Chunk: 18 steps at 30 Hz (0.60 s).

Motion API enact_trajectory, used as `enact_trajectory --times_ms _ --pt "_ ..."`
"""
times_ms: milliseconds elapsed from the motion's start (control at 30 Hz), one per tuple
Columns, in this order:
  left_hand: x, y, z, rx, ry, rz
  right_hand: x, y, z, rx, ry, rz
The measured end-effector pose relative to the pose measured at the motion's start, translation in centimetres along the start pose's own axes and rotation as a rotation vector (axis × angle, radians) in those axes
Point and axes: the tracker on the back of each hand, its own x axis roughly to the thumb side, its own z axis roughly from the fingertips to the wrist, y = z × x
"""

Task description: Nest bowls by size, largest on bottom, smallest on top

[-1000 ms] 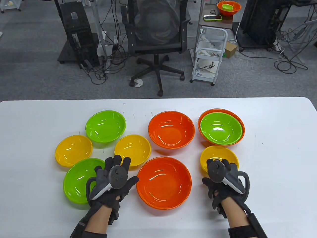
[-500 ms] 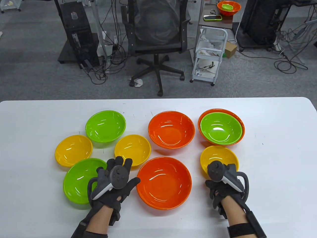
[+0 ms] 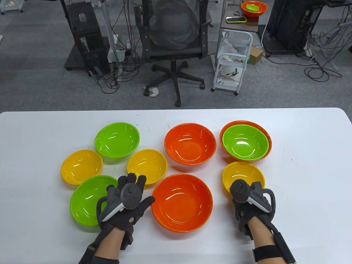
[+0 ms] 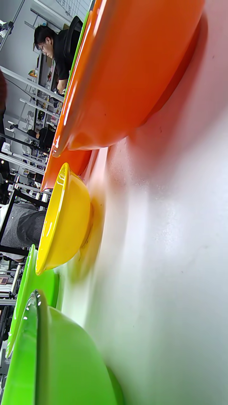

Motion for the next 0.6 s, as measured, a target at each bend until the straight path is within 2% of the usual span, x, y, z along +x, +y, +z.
enact_trajectory --times_ms 600 --pt "-0.1 0.0 -0.2 0.021 -0.014 0.000 0.8 -2.8 1.3 -0.119 -0.093 -0.081"
